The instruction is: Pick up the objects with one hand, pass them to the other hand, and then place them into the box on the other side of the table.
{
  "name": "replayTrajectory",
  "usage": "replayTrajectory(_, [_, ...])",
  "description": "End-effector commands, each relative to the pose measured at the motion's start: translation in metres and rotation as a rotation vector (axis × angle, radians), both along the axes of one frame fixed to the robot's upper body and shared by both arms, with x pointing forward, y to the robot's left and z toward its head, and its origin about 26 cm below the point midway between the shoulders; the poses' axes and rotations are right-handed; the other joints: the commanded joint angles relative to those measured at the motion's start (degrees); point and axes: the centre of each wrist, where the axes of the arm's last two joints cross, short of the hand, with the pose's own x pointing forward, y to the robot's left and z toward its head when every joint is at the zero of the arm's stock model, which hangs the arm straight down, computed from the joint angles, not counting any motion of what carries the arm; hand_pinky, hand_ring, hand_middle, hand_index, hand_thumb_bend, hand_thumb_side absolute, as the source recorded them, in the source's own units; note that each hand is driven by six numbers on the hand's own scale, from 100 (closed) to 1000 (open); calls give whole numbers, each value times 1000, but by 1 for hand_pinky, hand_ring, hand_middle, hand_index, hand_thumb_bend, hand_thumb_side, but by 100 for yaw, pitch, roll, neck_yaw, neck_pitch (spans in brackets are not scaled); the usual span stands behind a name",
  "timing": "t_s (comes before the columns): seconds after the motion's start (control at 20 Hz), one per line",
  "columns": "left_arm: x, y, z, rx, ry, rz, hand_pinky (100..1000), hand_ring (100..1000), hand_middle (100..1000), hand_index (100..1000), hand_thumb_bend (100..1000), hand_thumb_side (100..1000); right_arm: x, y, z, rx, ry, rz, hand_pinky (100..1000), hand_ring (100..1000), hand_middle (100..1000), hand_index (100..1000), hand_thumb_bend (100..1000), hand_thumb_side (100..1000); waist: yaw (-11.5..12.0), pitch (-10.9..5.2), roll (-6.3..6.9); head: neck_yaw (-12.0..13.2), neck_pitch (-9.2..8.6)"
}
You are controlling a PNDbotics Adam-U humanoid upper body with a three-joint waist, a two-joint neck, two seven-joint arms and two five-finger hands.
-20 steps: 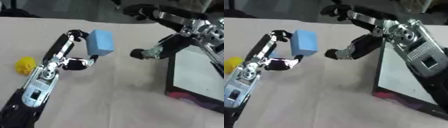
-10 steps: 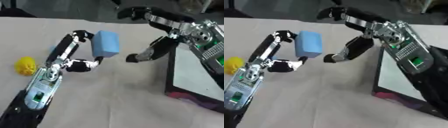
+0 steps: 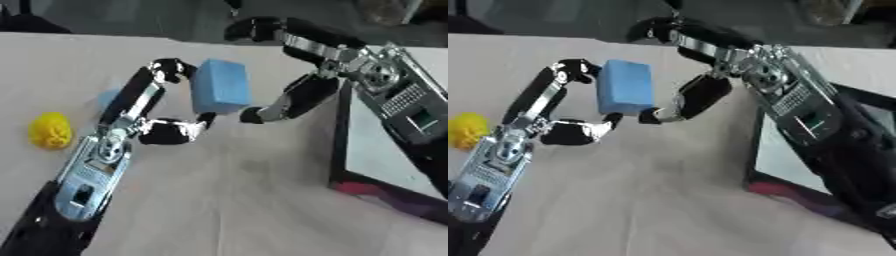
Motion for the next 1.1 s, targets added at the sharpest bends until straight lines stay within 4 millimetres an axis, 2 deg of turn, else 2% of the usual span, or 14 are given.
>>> replayTrajectory(0.05, [-4,-5,13,-19,-49,-36,778,790,608,501,100,129,2,0,7,-8,-32,-7,939,1000,950,927,565,367,17,-150,-53,-42,-6])
replayTrajectory(0.45, [-5,-8,13,-30,-58,-84,779,791,607,500,100,150,10,-1,0,-12,-21,-35,936,1000,932,912,541,355,62,-132,-73,-97,-13])
replayTrajectory(0.55, [-5,-9,13,-31,-56,-88,779,791,607,500,100,152,11,-1,-1,-1,-13,-39,933,1000,889,872,501,329,65,-127,-74,-102,-16])
replayTrajectory(0.85, [-5,-10,11,-26,-45,-92,781,793,608,502,100,159,10,-1,0,87,41,-50,938,1000,783,767,270,270,60,-111,-64,-94,-40])
replayTrajectory(1.0, [-4,-10,10,-15,-35,-90,781,794,609,505,100,159,7,0,1,133,76,-46,937,978,715,702,139,165,53,-103,-59,-87,-49])
replayTrajectory(1.1, [-4,-10,9,-13,-33,-89,780,793,609,507,100,156,6,1,2,154,103,-35,936,964,682,675,100,118,53,-99,-56,-89,-68])
